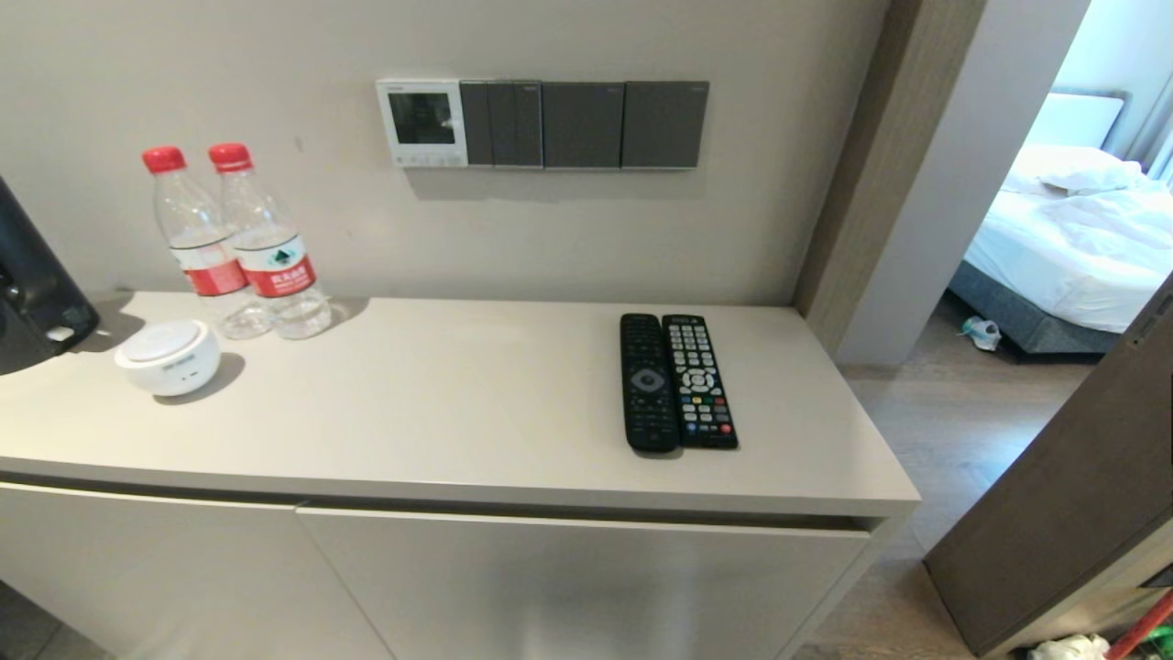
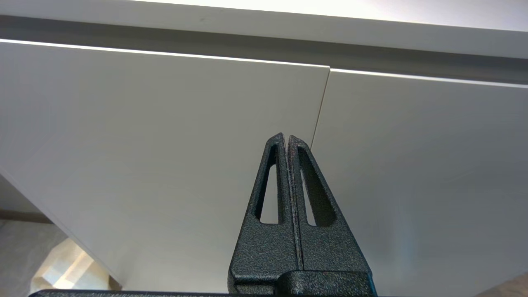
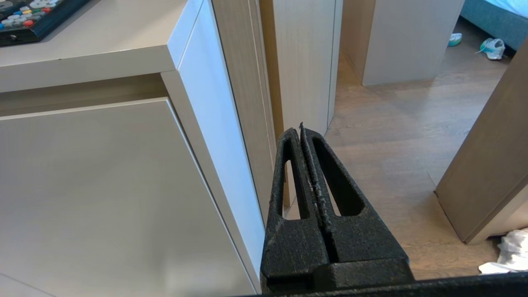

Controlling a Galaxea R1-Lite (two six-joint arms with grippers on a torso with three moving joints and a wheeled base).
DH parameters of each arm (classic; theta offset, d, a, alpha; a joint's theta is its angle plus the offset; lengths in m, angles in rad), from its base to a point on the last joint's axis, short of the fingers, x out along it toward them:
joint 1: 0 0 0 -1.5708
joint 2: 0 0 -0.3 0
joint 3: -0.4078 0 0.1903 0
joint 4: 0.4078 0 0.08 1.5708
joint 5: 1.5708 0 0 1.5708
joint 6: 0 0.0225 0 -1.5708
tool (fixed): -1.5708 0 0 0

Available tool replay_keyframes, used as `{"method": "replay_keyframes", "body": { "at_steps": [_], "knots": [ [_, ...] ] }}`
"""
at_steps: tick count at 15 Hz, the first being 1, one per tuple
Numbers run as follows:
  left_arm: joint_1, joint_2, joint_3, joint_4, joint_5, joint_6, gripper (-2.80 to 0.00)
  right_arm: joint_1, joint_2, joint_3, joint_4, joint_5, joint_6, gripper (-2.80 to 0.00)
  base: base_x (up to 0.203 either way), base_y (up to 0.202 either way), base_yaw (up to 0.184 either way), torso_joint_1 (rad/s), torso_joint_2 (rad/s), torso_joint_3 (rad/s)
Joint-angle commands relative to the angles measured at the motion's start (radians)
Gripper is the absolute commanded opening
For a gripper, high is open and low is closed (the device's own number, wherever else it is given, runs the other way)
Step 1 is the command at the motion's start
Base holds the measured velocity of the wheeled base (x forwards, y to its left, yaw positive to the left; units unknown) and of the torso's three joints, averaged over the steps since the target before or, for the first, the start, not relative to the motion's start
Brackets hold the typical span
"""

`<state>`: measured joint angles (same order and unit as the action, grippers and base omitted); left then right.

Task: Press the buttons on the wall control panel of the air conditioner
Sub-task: Turn on the central air conditioner

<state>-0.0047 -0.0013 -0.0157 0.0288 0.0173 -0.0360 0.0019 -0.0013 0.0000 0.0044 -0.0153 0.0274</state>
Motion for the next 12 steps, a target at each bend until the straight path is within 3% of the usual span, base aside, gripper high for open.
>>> {"method": "replay_keyframes", "body": {
  "at_steps": [1,12],
  "knots": [
    [0.0,0.0,0.0,0.0,0.0,0.001,-2.8,0.001,-0.002,0.0,0.0,0.0,0.0,-2.8,0.0,0.0,0.0,0.0,0.0,0.0],
    [0.0,0.001,-0.008,0.013,0.001,0.0,-2.8,0.001,-0.003,0.0,0.0,0.0,0.0,-2.8,0.0,0.0,0.0,0.0,0.0,0.0]
  ]
}}
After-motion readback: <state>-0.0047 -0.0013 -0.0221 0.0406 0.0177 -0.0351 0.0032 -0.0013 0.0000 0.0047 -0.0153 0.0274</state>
